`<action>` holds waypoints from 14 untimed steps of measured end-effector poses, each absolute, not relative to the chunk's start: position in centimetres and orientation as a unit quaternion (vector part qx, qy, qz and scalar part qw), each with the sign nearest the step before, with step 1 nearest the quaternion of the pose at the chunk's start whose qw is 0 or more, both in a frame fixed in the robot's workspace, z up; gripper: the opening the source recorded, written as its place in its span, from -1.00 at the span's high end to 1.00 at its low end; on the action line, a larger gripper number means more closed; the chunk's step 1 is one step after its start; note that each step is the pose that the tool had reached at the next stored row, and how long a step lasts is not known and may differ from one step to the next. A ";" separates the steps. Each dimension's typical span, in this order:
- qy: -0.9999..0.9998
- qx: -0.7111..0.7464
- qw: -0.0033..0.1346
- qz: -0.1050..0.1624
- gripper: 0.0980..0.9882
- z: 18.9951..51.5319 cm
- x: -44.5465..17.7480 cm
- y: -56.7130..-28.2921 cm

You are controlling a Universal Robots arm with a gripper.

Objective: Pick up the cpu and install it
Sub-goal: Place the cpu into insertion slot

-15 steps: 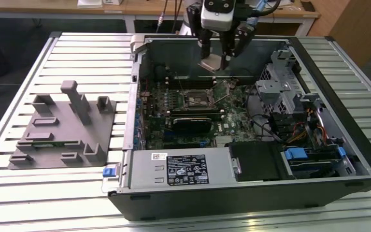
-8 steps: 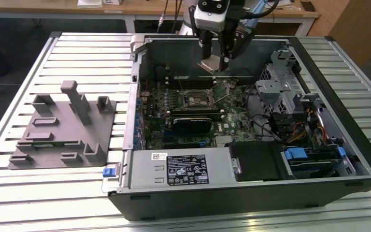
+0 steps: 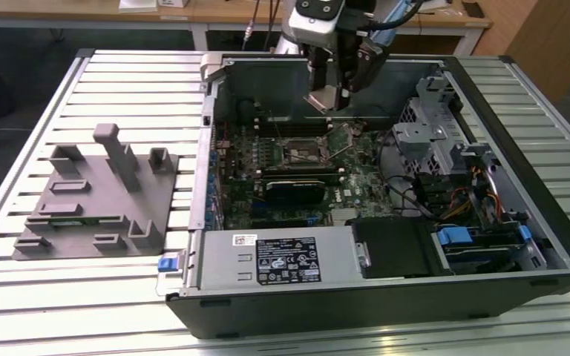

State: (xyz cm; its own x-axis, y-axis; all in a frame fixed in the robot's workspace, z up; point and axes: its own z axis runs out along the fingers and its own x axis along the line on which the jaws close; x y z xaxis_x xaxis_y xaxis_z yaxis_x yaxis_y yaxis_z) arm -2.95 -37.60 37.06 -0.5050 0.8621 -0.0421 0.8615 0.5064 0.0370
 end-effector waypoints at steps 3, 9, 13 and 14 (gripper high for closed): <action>0.854 0.519 0.028 0.005 0.02 37.0 -3.0 -37.6; 0.825 0.564 0.028 0.003 0.02 36.8 -3.0 -37.6; 0.805 0.592 0.028 0.002 0.02 36.6 -3.0 -37.6; 0.802 0.597 0.028 0.002 0.02 36.6 -3.0 -37.6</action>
State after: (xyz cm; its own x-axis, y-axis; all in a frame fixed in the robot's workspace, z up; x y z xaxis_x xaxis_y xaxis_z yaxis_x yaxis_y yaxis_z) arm -2.96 -37.57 36.57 -0.2853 0.9575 -0.0423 0.9572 0.2869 0.0373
